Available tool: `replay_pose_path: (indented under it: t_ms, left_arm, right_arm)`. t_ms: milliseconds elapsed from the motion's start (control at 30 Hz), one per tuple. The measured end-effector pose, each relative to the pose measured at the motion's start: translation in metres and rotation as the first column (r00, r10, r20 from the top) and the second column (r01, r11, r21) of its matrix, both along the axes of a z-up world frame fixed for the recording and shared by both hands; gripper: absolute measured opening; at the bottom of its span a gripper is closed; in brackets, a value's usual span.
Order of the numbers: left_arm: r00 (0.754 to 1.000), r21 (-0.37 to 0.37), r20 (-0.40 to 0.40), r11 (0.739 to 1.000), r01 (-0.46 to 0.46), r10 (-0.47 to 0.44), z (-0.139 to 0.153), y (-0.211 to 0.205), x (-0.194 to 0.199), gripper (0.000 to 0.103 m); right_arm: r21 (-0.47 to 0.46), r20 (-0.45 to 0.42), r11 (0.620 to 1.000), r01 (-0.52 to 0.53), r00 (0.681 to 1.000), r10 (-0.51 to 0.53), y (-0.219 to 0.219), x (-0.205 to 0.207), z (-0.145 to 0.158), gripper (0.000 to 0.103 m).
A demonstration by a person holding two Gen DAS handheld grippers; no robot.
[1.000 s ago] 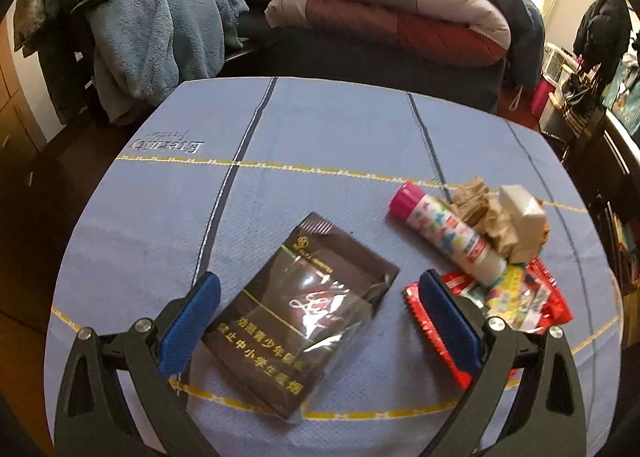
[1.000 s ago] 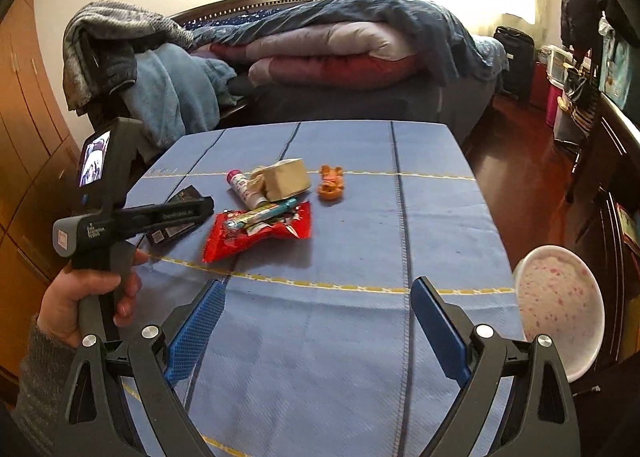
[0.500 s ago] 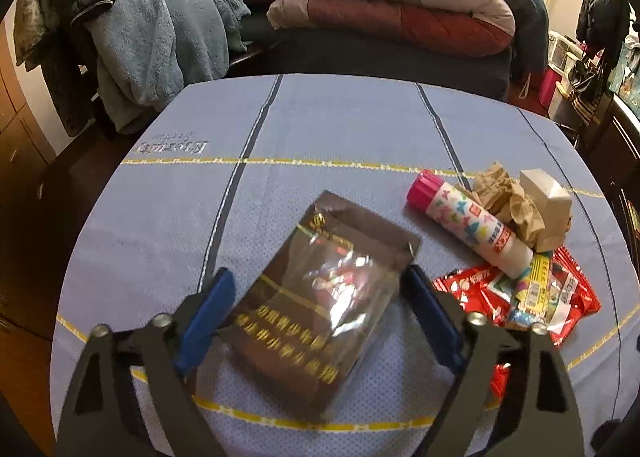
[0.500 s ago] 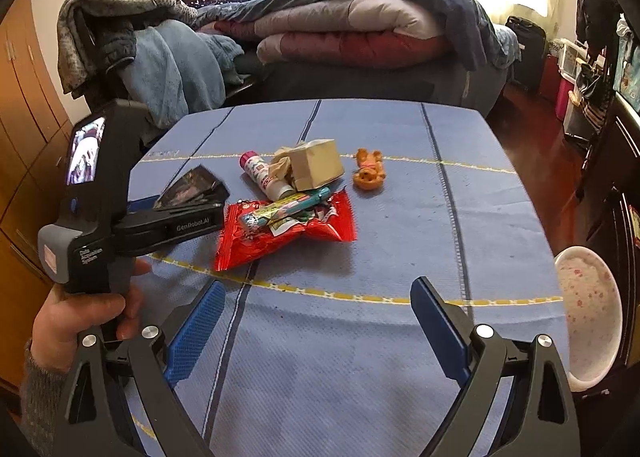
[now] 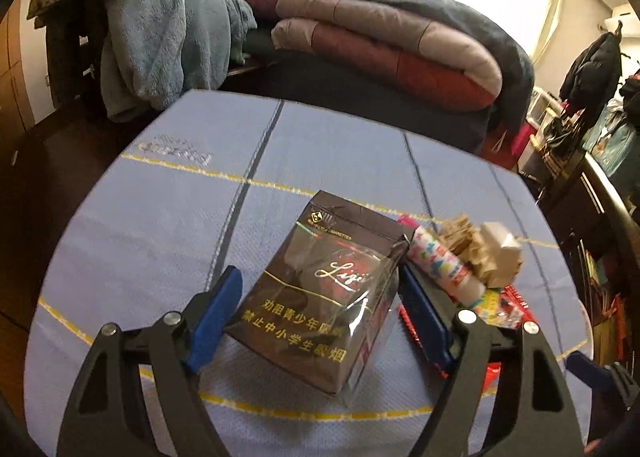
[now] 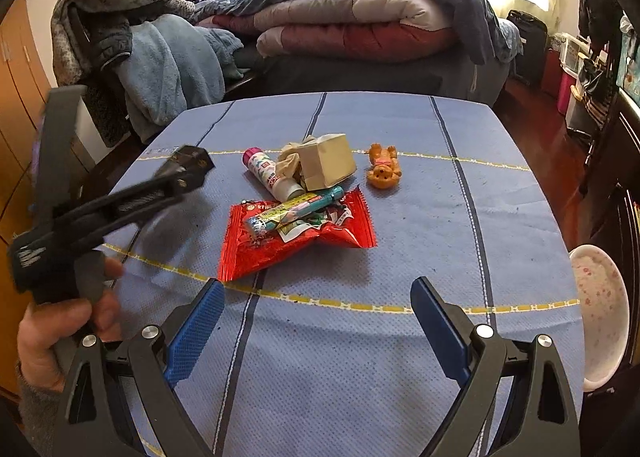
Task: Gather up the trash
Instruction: 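Grasp the brown cigarette pack with left tool while right tool grasps red snack wrapper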
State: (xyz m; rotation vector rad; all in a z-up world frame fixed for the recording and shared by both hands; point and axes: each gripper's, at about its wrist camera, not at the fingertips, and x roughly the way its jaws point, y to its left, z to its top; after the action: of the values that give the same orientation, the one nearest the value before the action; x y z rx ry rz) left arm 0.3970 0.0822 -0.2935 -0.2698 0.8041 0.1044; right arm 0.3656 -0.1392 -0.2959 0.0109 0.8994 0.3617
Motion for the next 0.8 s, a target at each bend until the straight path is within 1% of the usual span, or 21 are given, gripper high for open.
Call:
replay_pose_path:
  t_ms: [200, 267, 400, 467, 500, 533, 600, 633, 667, 700, 733, 767, 800]
  left_arm:
    - [0.998, 0.015, 0.067, 1.000, -0.003, 0.002, 0.025, -0.002, -0.015, 0.079]
    - [0.997, 0.018, 0.081, 1.000, -0.001, 0.000, 0.030, -0.001, -0.018, 0.079]
    - [0.995, 0.014, 0.098, 1.000, 0.000, -0.001, 0.037, 0.003, -0.024, 0.080]
    - [0.995, 0.014, 0.103, 1.000, -0.001, 0.000, 0.039, 0.005, -0.025, 0.080]
    - [0.995, 0.014, 0.104, 1.000, -0.001, -0.001, 0.039, 0.006, -0.025, 0.080]
    - [0.994, 0.014, 0.106, 1.000, -0.002, 0.000, 0.039, 0.007, -0.026, 0.080]
    - [0.994, 0.009, 0.109, 1.000, -0.004, 0.003, 0.039, 0.010, -0.027, 0.080]
    - [0.994, 0.007, 0.109, 1.000, -0.004, 0.003, 0.038, 0.010, -0.027, 0.080]
    - [0.994, 0.004, 0.110, 1.000, -0.003, 0.003, 0.038, 0.011, -0.027, 0.080]
    - [0.994, 0.003, 0.111, 1.000, -0.004, 0.004, 0.038, 0.011, -0.027, 0.080]
    - [0.994, 0.003, 0.110, 1.000, -0.004, 0.003, 0.038, 0.012, -0.027, 0.080]
    - [0.994, 0.002, 0.110, 1.000, -0.003, 0.003, 0.038, 0.012, -0.027, 0.080]
    - [0.994, 0.000, 0.110, 1.000, -0.002, 0.002, 0.038, 0.013, -0.027, 0.080]
  right_arm:
    - [0.018, -0.023, 1.000, -0.003, 1.000, 0.004, 0.010, 0.010, -0.008, 0.094]
    - [0.027, -0.050, 1.000, -0.004, 0.999, 0.006, 0.016, 0.016, -0.013, 0.094]
    - [0.086, -0.117, 0.996, 0.014, 0.993, -0.004, 0.021, 0.028, -0.027, 0.094]
    - [0.098, -0.099, 0.995, 0.031, 0.995, -0.021, 0.022, 0.029, -0.026, 0.094]
    - [0.112, -0.105, 0.993, 0.033, 0.994, -0.021, 0.023, 0.032, -0.027, 0.093]
    - [0.124, -0.101, 0.991, 0.042, 0.994, -0.030, 0.023, 0.034, -0.027, 0.091]
    - [0.110, -0.087, 0.993, 0.046, 0.996, -0.037, 0.027, 0.038, -0.026, 0.073]
    - [0.101, -0.081, 0.994, 0.045, 0.996, -0.037, 0.030, 0.039, -0.026, 0.067]
    - [0.097, -0.081, 0.994, 0.042, 0.996, -0.034, 0.032, 0.041, -0.026, 0.057]
    - [0.088, -0.075, 0.995, 0.039, 0.997, -0.032, 0.034, 0.042, -0.025, 0.041]
    - [0.088, -0.078, 0.996, 0.027, 0.997, -0.020, 0.037, 0.044, -0.025, 0.033]
    - [0.083, -0.079, 0.996, 0.020, 0.997, -0.014, 0.039, 0.044, -0.024, 0.029]
    - [0.081, -0.068, 0.997, 0.016, 0.998, -0.011, 0.039, 0.042, -0.023, 0.024]
